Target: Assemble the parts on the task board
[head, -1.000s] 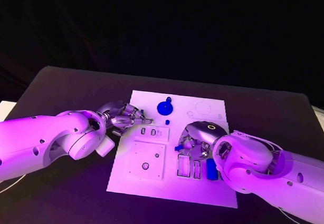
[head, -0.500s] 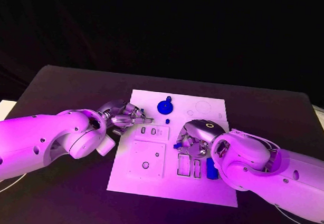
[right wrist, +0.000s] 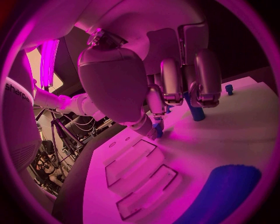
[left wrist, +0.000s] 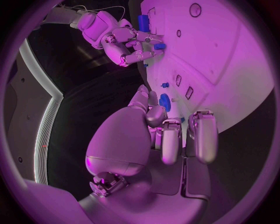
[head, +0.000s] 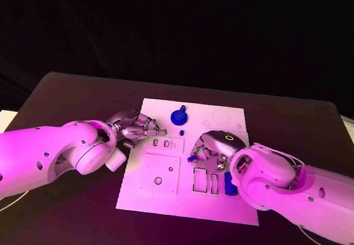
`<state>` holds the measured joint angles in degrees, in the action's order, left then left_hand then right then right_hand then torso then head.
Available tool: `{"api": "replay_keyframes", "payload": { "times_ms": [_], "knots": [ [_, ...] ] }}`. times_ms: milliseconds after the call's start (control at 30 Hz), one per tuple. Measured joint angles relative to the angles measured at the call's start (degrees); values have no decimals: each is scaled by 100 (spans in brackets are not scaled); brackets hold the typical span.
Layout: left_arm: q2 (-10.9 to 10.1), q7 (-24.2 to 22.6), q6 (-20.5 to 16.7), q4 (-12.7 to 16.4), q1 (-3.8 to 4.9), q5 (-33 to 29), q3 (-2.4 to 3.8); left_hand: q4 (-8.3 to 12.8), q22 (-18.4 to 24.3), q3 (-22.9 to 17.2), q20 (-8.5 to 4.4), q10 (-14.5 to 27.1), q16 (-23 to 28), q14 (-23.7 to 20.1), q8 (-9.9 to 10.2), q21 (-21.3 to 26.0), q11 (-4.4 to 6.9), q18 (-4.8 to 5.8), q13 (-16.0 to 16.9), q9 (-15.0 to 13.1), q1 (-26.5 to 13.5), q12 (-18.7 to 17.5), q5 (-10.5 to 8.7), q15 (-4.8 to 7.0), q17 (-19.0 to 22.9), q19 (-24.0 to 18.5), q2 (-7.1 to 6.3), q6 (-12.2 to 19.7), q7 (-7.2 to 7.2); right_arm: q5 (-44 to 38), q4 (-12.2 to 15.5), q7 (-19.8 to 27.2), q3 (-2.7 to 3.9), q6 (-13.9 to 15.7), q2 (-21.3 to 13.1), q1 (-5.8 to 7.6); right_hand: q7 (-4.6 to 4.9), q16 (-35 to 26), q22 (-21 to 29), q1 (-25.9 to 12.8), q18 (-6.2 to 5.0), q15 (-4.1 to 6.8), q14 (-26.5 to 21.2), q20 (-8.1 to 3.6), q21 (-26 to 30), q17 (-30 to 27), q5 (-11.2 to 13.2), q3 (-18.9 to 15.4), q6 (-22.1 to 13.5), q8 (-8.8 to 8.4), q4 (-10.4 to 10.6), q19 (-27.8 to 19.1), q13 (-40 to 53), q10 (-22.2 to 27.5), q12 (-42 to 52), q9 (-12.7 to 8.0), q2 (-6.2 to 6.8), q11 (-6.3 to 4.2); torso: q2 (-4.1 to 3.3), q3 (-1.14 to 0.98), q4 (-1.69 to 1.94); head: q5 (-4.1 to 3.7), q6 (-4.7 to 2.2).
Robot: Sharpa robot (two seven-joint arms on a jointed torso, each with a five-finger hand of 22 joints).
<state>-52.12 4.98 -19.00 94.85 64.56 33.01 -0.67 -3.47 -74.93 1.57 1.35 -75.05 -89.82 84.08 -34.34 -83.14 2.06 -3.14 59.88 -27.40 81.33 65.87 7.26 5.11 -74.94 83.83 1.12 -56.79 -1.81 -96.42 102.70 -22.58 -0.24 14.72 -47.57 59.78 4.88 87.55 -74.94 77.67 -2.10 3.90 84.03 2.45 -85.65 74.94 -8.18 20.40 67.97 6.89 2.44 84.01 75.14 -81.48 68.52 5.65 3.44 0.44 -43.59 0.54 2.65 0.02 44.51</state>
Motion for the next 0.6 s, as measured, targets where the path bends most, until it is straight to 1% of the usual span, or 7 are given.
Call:
{"api": "replay_keyframes", "payload": {
  "times_ms": [133, 200, 300, 400, 467, 600],
  "knots": [
    [21, -7, 5, 14, 0, 0, 0, -3, 0, -3, 0, 0, 0, 0, 0, 0, -1, 0, -10, 0, 0, -32, 0, 0, -1, 0, 0, 0, 0, 34, 80, 51, 5, 209, -17, 0, 0, 0, 0, -30, -1, 0, 0, 0, 0, 1, -15, 0, 0, 0, 0, 0, -1, -1, 1, 0, -30, -1, 2, 1, 0, -2, -21],
    [35, -10, 7, 28, 0, 0, 0, -17, 0, -17, 0, 3, 0, 0, 0, 0, 2, 0, -67, 4, 0, -90, 0, 0, -1, 0, 0, 0, 0, 47, 128, 66, 19, 333, -31, 7, 0, 0, 0, -39, -5, 0, 0, -20, 0, 1, -44, 0, 0, 0, 0, 20, -1, -1, 4, 0, -39, -1, 3, 2, 0, -2, -38],
    [59, -13, 8, 49, 0, 0, 0, -33, 1, -32, 0, 83, 0, 0, 2, 17, 22, 1, -170, 10, 0, -175, 0, 0, 0, 0, 0, 0, 0, 66, 199, 73, 37, 483, -43, 23, 0, 0, 1, -53, -4, 0, 0, -20, 0, 0, -47, -1, 0, 0, 0, 20, -2, -7, 0, 0, -53, -7, 4, 2, 0, -2, -63],
    [95, -13, 8, 60, -1, 0, 0, -48, 1, -48, 0, 96, 0, 0, 23, 27, 11, 0, -255, 18, 0, -245, 0, 0, 0, 0, 0, 0, 0, 84, 255, 73, 50, 571, -40, 46, 0, 0, 1, -90, -5, 0, 0, -20, 0, 0, -47, -27, 0, 0, 23, 20, -2, -7, -18, 0, -90, -7, 7, 2, -3, -2, -90],
    [126, -12, 7, 66, -1, -2, -1, -100, 1, -43, 0, 97, 0, 0, 23, 27, 12, 0, -274, 18, -41, -252, 0, 0, 0, 0, -41, 0, 0, 96, 274, 71, 58, 616, -19, 64, -1, 0, 1, -98, -5, 0, 0, -20, 0, 0, -47, -33, -1, 0, 17, 20, -2, -7, -18, 0, -98, -7, 10, 2, -5, -5, -102],
    [162, 4, 2, 80, -1, -8, -1, -120, 1, -24, 0, 98, 0, 0, 23, 27, 13, 0, -281, 18, -85, -252, 0, 0, 0, 0, -85, 0, 0, 109, 285, 55, 63, 655, 30, 86, -1, 23, 1, -106, -5, 0, 0, -20, 0, -1, -47, -34, -1, 0, 18, 20, -2, -7, -18, 0, -105, -7, 12, 2, -4, -9, -126]
  ]
}}
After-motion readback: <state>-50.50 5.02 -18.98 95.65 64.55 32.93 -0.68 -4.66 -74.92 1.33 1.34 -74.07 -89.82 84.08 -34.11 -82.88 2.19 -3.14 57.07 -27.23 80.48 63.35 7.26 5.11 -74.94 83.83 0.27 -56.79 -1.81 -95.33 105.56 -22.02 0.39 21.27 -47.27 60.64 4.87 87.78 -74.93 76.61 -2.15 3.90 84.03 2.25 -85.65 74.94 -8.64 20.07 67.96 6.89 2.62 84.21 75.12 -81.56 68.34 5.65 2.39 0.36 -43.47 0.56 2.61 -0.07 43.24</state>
